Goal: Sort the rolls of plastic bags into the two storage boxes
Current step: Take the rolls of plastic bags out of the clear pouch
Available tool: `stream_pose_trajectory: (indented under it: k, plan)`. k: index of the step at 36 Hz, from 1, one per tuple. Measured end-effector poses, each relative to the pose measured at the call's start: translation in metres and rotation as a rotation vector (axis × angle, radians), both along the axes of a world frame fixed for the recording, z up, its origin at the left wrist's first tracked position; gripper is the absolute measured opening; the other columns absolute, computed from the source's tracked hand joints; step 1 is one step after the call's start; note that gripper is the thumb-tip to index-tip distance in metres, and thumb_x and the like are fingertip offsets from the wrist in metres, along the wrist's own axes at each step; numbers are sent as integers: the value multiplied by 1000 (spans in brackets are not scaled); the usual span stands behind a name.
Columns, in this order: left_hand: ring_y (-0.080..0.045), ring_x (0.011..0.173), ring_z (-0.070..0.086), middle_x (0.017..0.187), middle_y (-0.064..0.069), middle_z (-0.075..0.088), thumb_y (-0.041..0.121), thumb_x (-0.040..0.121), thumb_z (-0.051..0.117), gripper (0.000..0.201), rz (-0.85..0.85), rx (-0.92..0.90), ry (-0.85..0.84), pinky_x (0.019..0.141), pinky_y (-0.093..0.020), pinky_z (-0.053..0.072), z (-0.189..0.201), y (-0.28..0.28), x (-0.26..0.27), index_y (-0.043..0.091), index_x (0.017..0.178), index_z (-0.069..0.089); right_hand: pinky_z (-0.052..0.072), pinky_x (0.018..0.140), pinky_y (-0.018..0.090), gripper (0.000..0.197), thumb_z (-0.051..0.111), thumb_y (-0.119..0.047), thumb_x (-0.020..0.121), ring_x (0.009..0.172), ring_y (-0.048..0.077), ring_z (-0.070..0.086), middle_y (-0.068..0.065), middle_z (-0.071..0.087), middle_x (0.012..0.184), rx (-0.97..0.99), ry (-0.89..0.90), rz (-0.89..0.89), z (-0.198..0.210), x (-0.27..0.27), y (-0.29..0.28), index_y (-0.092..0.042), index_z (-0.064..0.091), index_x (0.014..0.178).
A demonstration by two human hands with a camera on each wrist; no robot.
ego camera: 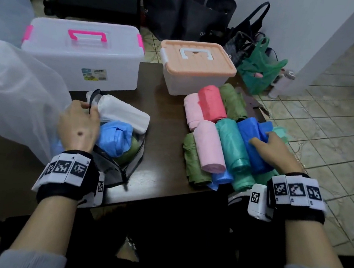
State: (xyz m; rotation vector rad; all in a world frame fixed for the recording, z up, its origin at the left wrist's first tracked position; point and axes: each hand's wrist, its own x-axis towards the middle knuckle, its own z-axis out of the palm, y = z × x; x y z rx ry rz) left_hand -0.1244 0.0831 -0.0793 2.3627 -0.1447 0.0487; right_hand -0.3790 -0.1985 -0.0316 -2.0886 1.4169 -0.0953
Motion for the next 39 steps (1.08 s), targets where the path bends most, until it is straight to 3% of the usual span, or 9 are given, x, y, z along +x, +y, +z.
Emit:
stream_pose_trajectory:
  k: [2,6,11,16,21,28,32,36,39]
  plan:
    - [-40,106,55,113,-21,63,33,95,45,35,-5,-7,-8,85,-42,42,0,0,0,5,113,58,34,84,36,40,48,-31,91,111,30,44,17,49,123,17,60,-3,-2,3,1,-3,45,119]
    - [-40,105,54,112,-22,63,33,95,45,34,4,-9,-4,86,-42,42,1,0,0,6,113,58,22,107,40,61,40,-43,95,136,35,21,22,25,147,9,183,4,0,7,1,-3,33,141]
    - [-40,104,55,111,-21,64,30,95,45,32,0,-20,-4,85,-41,42,1,1,-1,6,112,58,14,112,48,76,36,-57,94,141,35,10,23,15,151,-113,163,-35,20,13,9,-2,25,145]
    - [-37,103,55,111,-19,63,26,97,44,28,29,-35,12,85,-40,41,5,1,-4,5,110,58,24,107,46,59,53,-33,92,135,34,23,20,29,145,-351,-94,77,39,48,40,-5,32,141]
    - [-34,103,55,110,-18,63,25,98,42,29,41,-60,13,81,-36,38,7,2,-5,5,111,57,34,104,31,44,56,-11,88,121,28,48,17,52,129,-287,-300,552,26,116,91,-3,50,131]
    - [-31,101,55,109,-18,63,21,97,43,26,78,-129,13,74,-27,31,10,5,-7,3,110,57,30,107,27,67,58,-5,83,133,22,38,10,39,145,-22,-32,908,-4,191,142,-12,32,144]
    - [-29,106,55,110,-15,64,22,95,46,27,57,-134,4,86,-32,38,11,6,-7,4,109,61,39,103,34,71,68,-14,81,122,25,48,9,47,136,62,87,951,-13,209,141,-16,31,142]
    - [-23,82,52,87,-7,62,29,96,46,29,-12,-49,84,75,-31,38,15,8,-4,6,94,65,35,105,44,71,71,-29,77,125,29,37,12,43,131,-87,175,973,-19,218,138,-17,38,139]
    - [-20,75,47,75,-7,55,32,97,47,31,-63,-11,186,72,-31,38,19,10,0,8,88,66,33,100,42,63,72,-33,77,122,29,34,12,40,126,-170,254,975,-21,221,138,-14,44,130]
